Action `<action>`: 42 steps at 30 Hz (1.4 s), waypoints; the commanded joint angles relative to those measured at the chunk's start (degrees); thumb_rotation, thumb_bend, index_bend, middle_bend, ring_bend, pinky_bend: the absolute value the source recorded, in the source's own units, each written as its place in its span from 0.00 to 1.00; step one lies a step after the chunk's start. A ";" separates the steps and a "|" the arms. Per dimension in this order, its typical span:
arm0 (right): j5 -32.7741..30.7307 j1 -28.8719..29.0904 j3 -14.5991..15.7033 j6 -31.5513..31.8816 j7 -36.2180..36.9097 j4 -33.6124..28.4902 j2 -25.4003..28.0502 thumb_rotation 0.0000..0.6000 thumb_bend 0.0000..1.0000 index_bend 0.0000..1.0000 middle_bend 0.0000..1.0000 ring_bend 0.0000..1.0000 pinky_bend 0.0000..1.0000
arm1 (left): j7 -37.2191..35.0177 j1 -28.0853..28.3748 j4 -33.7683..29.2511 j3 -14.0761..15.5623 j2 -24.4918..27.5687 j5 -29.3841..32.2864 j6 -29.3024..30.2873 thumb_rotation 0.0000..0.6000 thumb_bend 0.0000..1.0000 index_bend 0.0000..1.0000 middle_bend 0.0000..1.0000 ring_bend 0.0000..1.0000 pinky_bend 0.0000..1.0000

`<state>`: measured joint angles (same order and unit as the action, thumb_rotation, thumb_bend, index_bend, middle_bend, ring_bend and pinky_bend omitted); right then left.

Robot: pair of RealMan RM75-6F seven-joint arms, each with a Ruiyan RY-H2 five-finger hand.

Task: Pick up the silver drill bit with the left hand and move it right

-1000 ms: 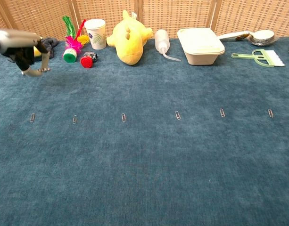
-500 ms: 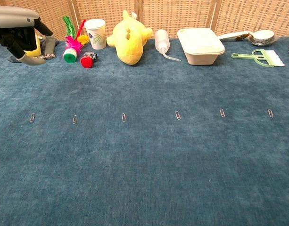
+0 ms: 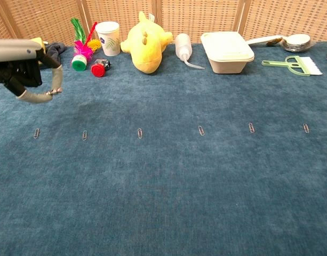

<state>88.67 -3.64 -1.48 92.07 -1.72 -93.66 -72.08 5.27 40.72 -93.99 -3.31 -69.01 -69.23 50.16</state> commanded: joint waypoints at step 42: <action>-0.36 -0.05 -0.26 -0.36 -1.67 -1.22 0.16 1.00 0.44 0.00 0.03 0.00 0.11 | -8.56 -2.37 9.95 -3.78 -4.35 -2.53 0.00 1.00 0.71 0.58 1.00 0.99 0.90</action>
<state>88.33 -3.71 -1.71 91.73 -3.36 -94.86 -71.91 -3.95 37.51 -83.85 -6.09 -74.50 -71.63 50.19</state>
